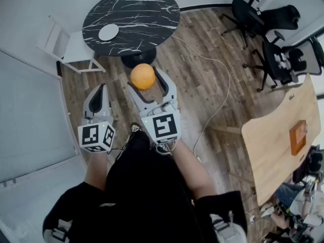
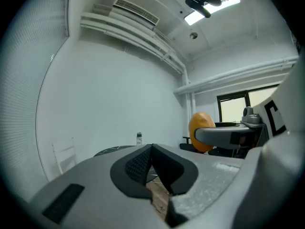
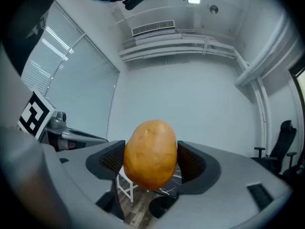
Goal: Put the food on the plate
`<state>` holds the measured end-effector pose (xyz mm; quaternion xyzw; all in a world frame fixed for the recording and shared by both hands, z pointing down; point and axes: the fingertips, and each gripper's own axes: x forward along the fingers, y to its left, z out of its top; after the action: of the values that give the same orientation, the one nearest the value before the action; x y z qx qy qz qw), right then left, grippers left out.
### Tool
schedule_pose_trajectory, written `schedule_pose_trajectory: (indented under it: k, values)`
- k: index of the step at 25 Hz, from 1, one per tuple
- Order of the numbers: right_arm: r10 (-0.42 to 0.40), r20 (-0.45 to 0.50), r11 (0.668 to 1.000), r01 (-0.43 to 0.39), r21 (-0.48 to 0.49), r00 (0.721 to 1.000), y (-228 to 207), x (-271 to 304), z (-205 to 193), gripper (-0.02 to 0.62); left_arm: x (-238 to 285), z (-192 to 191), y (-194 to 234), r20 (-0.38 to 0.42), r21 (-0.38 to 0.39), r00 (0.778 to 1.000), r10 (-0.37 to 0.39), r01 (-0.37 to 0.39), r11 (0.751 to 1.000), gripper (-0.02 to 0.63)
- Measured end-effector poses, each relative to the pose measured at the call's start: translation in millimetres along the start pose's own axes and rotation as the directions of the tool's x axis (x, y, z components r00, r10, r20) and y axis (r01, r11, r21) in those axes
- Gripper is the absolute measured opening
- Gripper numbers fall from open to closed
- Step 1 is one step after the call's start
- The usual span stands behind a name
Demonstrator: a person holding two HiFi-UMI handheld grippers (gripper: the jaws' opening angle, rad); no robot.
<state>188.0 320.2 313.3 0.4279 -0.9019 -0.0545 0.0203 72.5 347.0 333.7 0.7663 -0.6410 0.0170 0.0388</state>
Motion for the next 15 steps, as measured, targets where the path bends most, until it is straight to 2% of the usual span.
schedule_pose_trajectory:
  k: [6, 15]
  values:
    - [0.013, 0.019, 1.000, -0.013, 0.003, 1.000, -12.5, 24.8, 1.2, 0.333, 18.8, -9.2, 11.6, -0.027, 0.024, 0.999, -0.037, 0.037, 0.999, 0.000]
    - [0.016, 0.011, 1.000, -0.016, -0.019, 1.000, 7.2, 99.0, 4.3, 0.333, 46.3, -6.0, 98.7, -0.037, 0.032, 0.999, -0.036, 0.038, 0.999, 0.000]
